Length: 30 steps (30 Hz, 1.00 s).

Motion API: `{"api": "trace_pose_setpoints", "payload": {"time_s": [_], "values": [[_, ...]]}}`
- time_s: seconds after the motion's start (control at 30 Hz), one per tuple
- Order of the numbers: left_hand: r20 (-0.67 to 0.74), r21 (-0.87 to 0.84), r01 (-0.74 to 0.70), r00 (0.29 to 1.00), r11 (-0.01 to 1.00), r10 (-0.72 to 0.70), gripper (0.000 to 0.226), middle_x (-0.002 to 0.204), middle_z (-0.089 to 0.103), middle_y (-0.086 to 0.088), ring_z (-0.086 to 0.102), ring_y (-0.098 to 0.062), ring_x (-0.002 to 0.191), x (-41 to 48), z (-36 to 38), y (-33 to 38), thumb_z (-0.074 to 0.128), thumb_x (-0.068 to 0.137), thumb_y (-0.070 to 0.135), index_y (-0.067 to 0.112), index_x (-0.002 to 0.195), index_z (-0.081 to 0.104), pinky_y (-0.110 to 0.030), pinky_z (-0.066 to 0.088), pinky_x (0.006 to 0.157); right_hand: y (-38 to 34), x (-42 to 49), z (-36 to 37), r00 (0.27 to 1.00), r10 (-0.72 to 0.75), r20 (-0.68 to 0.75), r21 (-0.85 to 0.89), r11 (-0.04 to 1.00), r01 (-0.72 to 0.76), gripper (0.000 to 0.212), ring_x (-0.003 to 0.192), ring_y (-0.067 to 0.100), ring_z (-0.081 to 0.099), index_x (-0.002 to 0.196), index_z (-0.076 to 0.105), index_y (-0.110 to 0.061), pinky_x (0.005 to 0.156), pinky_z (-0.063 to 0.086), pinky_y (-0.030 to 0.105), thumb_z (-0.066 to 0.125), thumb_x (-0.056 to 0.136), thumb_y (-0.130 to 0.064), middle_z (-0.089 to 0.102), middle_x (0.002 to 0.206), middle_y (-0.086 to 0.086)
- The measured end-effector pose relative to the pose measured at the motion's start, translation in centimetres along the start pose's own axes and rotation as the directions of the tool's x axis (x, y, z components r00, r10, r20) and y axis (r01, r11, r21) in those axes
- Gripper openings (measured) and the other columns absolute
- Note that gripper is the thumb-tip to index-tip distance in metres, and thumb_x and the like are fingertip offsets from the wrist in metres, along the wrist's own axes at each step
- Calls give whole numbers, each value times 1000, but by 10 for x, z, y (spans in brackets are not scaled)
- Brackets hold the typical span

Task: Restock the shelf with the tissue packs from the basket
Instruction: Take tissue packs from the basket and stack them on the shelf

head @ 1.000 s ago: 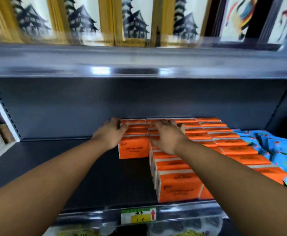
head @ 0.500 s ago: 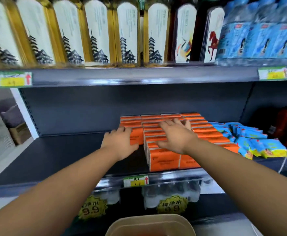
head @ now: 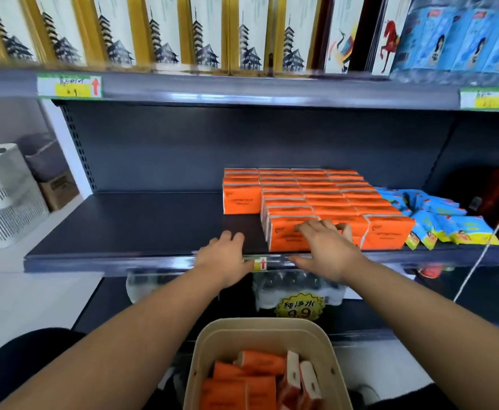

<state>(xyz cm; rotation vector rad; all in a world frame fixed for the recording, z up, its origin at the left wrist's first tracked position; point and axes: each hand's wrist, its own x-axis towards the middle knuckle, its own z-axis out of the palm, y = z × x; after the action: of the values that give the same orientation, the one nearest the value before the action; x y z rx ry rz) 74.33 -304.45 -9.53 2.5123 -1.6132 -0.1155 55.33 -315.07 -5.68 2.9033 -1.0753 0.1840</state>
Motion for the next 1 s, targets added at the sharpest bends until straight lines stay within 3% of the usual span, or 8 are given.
{"api": "trace_pose_setpoints", "payload": {"time_s": [0.3, 0.53, 0.77, 1.0], "values": [[69, -44, 29, 997, 999, -26, 61, 137, 44, -8, 47, -30, 124, -18, 52, -6, 49, 91, 56, 19, 138, 37, -46, 48, 95, -3, -23, 46, 996, 2, 85, -17, 1000, 0, 69, 134, 21, 29, 145, 30, -25, 104, 23, 52, 51, 89, -58, 36, 146, -2], [164, 5, -4, 986, 1000, 3, 54, 129, 48, -4, 51, -27, 115, -32, 104, -10, 50, 92, 52, 22, 135, 40, -40, 50, 86, -9, -36, 93, 988, -30, 154, 21, 999, 27, 67, 133, 21, 29, 146, 29, -27, 106, 21, 50, 50, 89, -56, 35, 145, -4], [273, -35, 18, 962, 999, -8, 52, 127, 48, -2, 51, -27, 115, -50, 156, -11, 57, 87, 46, 24, 132, 43, -43, 48, 91, -21, -50, 143, 957, -34, 289, 36, 999, 25, 61, 133, 22, 28, 142, 32, -27, 108, 19, 52, 54, 90, -49, 36, 143, -4], [336, -79, 100, 939, 992, -68, 56, 141, 47, -1, 47, -27, 125, -56, 201, -20, 56, 89, 45, 25, 139, 41, -42, 43, 102, -18, -65, 191, 928, 41, 371, 48, 997, -64, 58, 135, 19, 29, 144, 31, -31, 108, 21, 47, 47, 92, -51, 37, 145, -7]]}}
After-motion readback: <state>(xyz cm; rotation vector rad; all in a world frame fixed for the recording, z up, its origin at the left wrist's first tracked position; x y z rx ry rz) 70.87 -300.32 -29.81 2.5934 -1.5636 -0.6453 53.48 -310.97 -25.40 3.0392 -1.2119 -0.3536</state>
